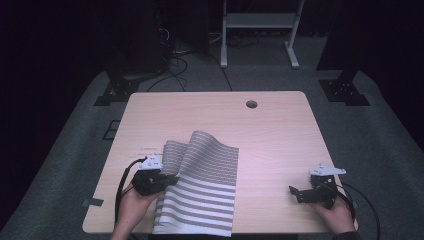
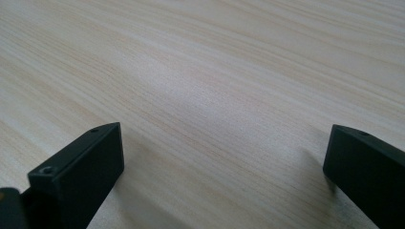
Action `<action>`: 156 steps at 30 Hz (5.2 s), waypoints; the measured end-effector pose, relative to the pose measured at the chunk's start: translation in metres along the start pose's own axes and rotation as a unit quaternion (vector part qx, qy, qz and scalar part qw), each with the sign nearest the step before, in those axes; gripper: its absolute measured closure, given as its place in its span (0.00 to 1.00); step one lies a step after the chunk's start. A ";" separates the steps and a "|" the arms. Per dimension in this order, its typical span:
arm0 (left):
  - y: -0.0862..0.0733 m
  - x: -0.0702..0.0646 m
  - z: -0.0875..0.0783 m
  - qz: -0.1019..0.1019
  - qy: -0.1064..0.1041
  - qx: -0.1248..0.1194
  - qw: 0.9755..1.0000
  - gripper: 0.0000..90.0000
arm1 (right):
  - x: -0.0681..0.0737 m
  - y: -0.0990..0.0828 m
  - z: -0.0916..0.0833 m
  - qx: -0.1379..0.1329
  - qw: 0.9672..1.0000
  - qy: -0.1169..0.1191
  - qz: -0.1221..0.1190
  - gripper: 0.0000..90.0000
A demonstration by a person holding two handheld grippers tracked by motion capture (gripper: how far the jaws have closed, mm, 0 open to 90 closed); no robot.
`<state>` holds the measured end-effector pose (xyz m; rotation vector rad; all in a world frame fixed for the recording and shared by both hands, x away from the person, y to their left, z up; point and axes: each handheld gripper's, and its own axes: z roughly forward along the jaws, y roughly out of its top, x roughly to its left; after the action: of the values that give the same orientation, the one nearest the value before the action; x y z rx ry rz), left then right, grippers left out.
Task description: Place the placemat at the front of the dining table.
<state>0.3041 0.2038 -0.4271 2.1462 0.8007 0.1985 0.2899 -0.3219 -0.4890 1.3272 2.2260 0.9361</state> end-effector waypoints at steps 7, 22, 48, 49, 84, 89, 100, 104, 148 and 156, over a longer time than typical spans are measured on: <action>0.011 0.009 0.001 -0.001 0.004 -0.012 1.000 0.97 | 0.000 0.000 0.000 0.000 1.000 0.000 0.000 0.00; 0.042 0.043 0.016 -0.006 0.030 -0.027 0.999 0.97 | 0.000 0.000 0.000 0.001 1.000 0.000 0.000 0.00; 0.040 0.055 0.005 -0.015 0.048 -0.064 0.997 0.49 | 0.001 -0.001 -0.001 0.001 1.000 0.001 -0.001 0.00; 0.037 0.051 0.002 -0.016 0.044 -0.063 0.997 0.48 | 0.001 -0.001 -0.001 0.001 1.000 0.001 -0.001 0.00; -0.002 0.023 -0.008 -0.011 0.037 -0.013 0.999 0.96 | 0.001 -0.001 -0.001 0.000 1.000 0.002 -0.002 0.00; 0.005 0.025 -0.006 -0.018 0.039 -0.029 0.999 0.96 | 0.001 -0.001 -0.001 0.000 1.000 0.002 -0.002 0.00; 0.029 0.036 0.006 -0.017 0.049 -0.045 0.998 0.96 | 0.001 -0.001 -0.001 0.001 1.000 0.002 -0.002 0.00; 0.038 0.044 0.010 -0.019 0.055 -0.052 0.997 0.96 | 0.001 -0.001 -0.001 0.000 1.000 0.001 -0.002 0.00; 0.107 0.112 0.073 -0.054 0.090 -0.079 0.991 0.42 | 0.001 -0.001 -0.001 0.000 1.000 0.002 -0.003 0.00; 0.085 0.075 0.069 -0.026 0.038 -0.058 0.997 0.38 | 0.002 -0.002 -0.001 0.000 1.000 0.002 -0.003 0.00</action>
<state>0.4311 0.1654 -0.4182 2.0164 0.8672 0.2931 0.2872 -0.3215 -0.4891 1.3201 2.2312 0.9374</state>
